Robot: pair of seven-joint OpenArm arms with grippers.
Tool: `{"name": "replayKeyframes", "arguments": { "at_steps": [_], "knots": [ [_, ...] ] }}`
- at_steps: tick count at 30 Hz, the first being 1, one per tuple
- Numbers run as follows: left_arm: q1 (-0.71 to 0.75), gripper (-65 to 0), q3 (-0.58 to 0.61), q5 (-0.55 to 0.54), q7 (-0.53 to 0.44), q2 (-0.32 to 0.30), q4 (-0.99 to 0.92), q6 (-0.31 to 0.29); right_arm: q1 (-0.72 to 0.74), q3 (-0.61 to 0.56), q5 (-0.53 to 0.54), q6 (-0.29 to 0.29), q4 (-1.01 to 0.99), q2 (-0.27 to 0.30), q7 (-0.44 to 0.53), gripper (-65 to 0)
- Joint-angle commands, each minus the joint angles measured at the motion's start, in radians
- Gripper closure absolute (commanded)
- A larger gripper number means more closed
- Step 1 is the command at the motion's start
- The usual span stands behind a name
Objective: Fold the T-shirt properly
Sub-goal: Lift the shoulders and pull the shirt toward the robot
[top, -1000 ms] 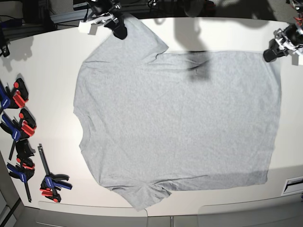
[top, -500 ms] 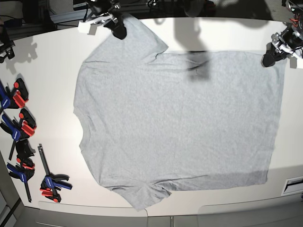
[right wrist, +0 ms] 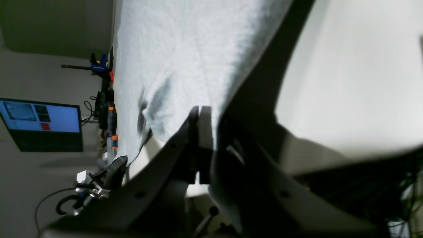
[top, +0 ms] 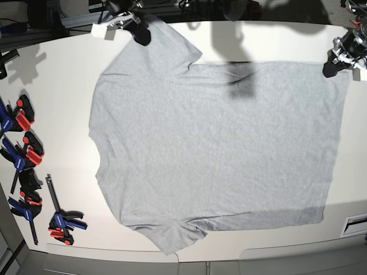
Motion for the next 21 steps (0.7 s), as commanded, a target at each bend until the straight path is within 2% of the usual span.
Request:
{"name": "replayKeyframes", "arguments": {
  "at_steps": [1, 7, 10, 17, 21],
  "knots": [
    [0.01, 0.0, -0.004, 0.017, 0.005, -0.018, 0.006, 0.007, -0.025, 0.021, 0.015, 0.024, 0.032, 0.003, 0.011, 0.0],
    [0.055, 0.0, -0.005, 0.009, -0.002, -0.018, 0.01, -0.024, -0.097, 0.124, 0.031, 0.024, 0.139, 0.003, 0.008, 0.0],
    [0.095, 0.0, -0.015, -0.042, -0.007, -0.016, 0.011, -0.025, -0.127, 0.148, 0.061, 0.024, 0.177, 0.003, 0.002, 0.0],
    [0.183, 0.0, -0.139, -0.141, 0.042, 0.015, 0.012, -0.085, -0.176, 0.154, 0.071, 0.024, 0.212, 0.003, -0.007, 0.0],
    [0.237, 0.0, -0.21, -0.216, 0.088, 0.042, 0.014, -0.092, -0.177, 0.161, 0.071, 0.024, 0.212, 0.003, -0.047, 0.0]
  ]
}}
